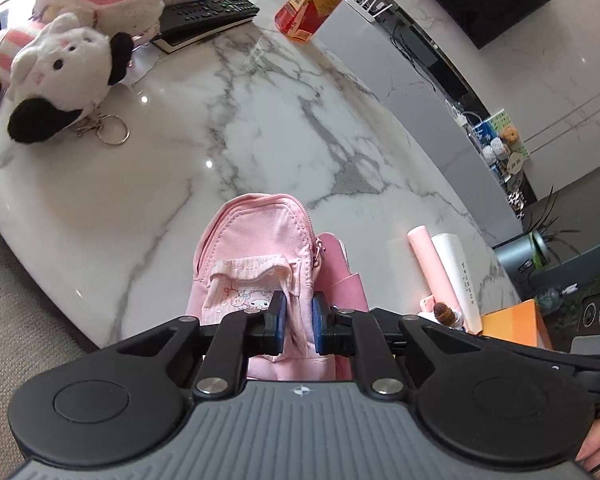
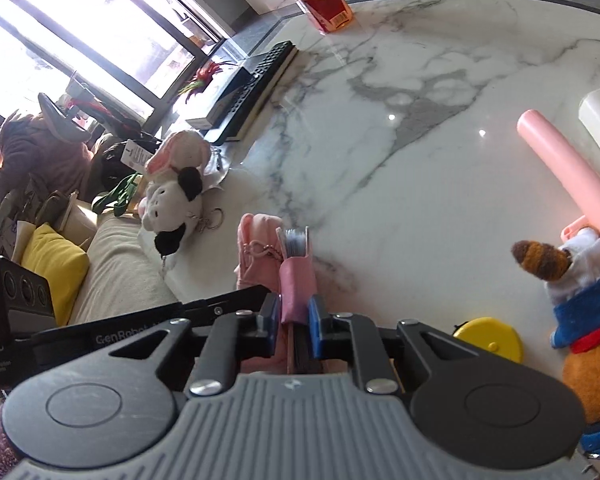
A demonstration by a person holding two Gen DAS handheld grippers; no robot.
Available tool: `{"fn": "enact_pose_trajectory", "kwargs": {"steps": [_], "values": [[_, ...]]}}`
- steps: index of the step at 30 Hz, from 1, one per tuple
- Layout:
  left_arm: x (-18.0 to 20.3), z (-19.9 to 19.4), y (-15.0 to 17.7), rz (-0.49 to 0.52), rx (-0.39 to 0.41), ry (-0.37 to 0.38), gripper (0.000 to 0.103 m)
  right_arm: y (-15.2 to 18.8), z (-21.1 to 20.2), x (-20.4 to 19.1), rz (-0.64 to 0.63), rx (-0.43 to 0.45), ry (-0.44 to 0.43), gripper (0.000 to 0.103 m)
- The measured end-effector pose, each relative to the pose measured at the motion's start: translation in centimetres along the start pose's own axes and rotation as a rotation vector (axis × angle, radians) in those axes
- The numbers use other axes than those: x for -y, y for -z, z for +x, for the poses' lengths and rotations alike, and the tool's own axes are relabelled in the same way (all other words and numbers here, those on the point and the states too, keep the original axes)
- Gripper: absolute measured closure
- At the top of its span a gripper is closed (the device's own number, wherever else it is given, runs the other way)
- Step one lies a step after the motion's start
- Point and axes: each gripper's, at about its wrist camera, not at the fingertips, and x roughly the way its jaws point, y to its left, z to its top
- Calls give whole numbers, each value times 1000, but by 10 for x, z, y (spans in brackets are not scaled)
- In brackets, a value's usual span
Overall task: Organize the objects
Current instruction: 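Grasp the pink backpack with the left tool while the right tool grasps the pink wallet, then carry the backpack and wallet with both tools over the orange shoebox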
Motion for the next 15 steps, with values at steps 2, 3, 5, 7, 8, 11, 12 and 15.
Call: {"fn": "enact_pose_trajectory", "kwargs": {"steps": [2,3,5,7,8,11,12,15], "values": [[-16,-5,0,-62,-1,43,88,1,5,-11,-39,3,14,82],[-22,-7,1,-85,3,63,88,2,9,-16,-57,2,26,78],[-33,-12,1,-116,14,86,88,2,16,-23,-83,-6,38,70],[-38,-15,0,-125,15,90,88,2,25,-29,-112,-15,61,71],[-38,-15,-1,-122,16,89,88,2,30,-31,-119,-20,69,72],[-39,-15,-3,-110,19,78,89,1,39,-32,-121,-31,88,76],[-39,-15,-3,-107,17,78,89,1,40,-31,-111,-35,84,77],[-39,-15,-4,-90,11,76,89,0,39,-30,-92,-39,75,80]]}}
